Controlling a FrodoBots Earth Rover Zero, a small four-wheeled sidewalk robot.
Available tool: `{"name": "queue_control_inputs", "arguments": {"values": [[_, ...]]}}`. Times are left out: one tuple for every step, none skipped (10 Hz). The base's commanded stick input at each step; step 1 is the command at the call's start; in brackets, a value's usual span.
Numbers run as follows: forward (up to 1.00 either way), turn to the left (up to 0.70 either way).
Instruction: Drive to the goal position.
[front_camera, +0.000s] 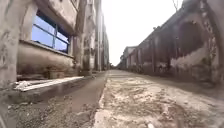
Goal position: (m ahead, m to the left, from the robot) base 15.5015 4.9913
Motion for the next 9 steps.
{"name": "queue_control_inputs", "arguments": {"values": [[0.85, -0.02], [0.85, -0.11], [0.85, -0.34], [0.85, -0.34], [0.85, -0.34], [0.85, 0.00], [0.85, 0.00], [0.85, 0.00], [0.85, 0.00]]}}
